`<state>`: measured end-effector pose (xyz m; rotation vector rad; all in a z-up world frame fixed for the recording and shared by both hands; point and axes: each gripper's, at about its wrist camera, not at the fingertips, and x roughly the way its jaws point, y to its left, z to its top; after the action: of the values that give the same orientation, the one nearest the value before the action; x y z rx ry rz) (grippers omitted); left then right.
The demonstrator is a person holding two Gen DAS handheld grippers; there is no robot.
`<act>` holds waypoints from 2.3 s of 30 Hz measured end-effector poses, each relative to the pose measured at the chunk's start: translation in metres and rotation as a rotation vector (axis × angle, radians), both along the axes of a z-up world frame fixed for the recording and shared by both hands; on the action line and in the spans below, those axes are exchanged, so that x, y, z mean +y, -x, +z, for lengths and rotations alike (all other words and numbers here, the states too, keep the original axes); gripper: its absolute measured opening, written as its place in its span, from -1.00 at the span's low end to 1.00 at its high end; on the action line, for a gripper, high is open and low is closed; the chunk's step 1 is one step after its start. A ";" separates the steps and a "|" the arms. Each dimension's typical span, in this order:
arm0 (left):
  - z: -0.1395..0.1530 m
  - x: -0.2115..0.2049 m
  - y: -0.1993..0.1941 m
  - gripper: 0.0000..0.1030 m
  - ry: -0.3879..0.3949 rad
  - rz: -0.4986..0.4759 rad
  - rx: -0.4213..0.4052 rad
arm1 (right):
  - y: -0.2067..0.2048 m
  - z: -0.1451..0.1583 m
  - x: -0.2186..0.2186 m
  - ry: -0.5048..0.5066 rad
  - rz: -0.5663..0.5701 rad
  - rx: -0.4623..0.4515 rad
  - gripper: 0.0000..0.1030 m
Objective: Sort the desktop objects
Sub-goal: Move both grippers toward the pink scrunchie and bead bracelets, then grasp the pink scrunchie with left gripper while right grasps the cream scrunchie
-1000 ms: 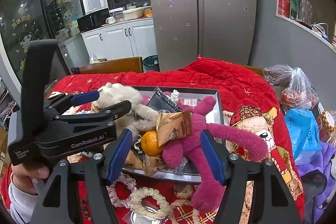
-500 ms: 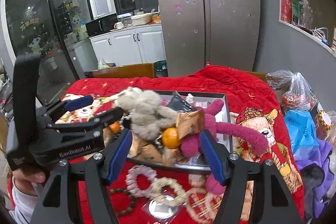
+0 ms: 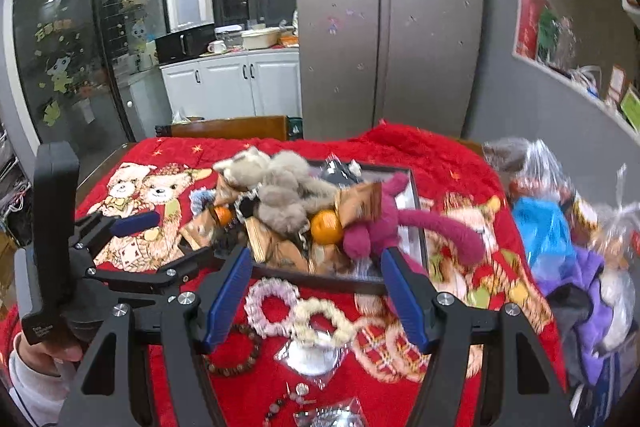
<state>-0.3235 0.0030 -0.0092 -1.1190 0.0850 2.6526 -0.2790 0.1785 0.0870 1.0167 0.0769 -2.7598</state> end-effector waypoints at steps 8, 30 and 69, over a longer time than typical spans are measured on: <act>-0.030 0.032 -0.001 0.64 0.036 -0.052 -0.042 | -0.003 -0.038 0.015 0.064 -0.050 -0.058 0.34; -0.089 0.036 0.027 0.68 0.077 -0.028 -0.148 | 0.031 -0.133 0.027 0.050 -0.181 -0.237 0.34; -0.068 0.059 0.006 -0.80 0.065 -0.091 -0.063 | 0.013 -0.117 0.023 0.120 -0.109 -0.156 -0.72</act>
<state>-0.3291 0.0624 -0.0773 -1.1886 0.2060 2.5492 -0.2922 0.2013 -0.0296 1.2321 -0.1705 -2.7301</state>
